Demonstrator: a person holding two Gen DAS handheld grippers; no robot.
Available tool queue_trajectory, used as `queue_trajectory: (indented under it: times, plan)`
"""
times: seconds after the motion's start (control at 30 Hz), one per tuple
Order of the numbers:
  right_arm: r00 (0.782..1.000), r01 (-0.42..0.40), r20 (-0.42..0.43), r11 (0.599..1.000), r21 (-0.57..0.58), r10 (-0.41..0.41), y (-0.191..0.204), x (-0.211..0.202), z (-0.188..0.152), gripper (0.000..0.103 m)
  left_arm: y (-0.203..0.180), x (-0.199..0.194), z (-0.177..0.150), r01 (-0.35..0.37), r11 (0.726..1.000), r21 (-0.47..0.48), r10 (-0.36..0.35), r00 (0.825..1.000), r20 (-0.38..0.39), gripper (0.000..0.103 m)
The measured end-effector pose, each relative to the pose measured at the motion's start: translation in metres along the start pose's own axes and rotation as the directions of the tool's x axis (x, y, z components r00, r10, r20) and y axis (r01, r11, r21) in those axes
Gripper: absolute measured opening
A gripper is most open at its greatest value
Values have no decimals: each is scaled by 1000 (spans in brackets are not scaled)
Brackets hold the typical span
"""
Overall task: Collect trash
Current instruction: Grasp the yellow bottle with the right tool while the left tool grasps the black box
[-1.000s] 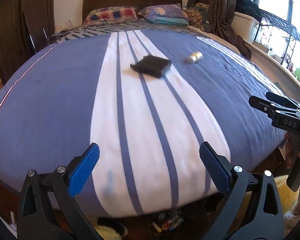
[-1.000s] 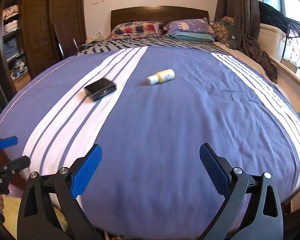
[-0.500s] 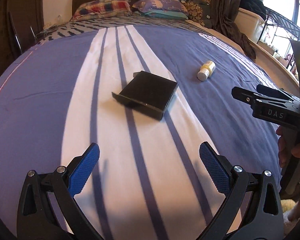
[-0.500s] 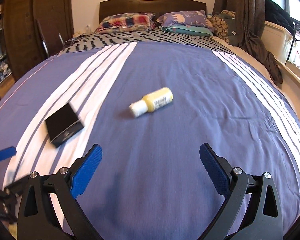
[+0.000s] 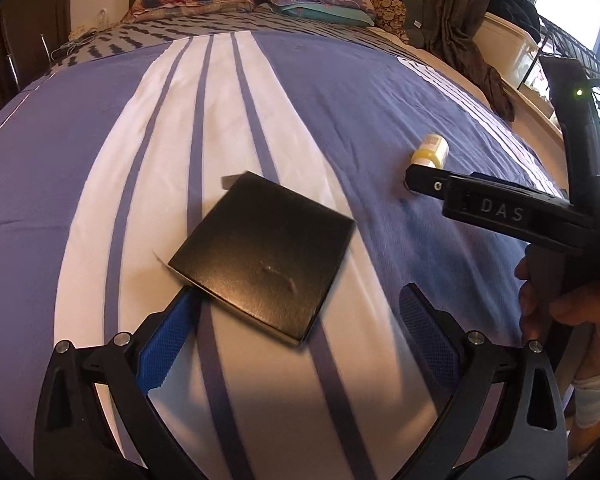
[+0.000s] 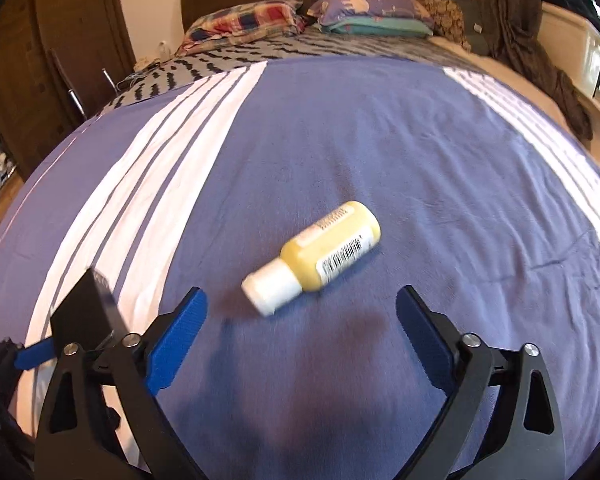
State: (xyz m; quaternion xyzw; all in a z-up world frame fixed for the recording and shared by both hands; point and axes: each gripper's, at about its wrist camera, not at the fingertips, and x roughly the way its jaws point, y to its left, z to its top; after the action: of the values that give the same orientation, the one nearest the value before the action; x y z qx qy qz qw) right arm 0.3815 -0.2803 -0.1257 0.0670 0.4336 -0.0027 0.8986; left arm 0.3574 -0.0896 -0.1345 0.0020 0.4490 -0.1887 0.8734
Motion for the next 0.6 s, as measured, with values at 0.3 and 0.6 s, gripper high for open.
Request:
queue_trajectory:
  times: [0.3, 0.6]
  plan:
    - [1000, -23, -19, 999, 41, 24, -15, 20, 15, 82, -3, 23, 31, 3, 1000, -15, -3, 1000, 3, 95]
    - [1000, 6, -9, 1000, -5, -6, -9, 22, 18, 56, -12, 35, 41, -44, 999, 10, 44, 999, -2, 78]
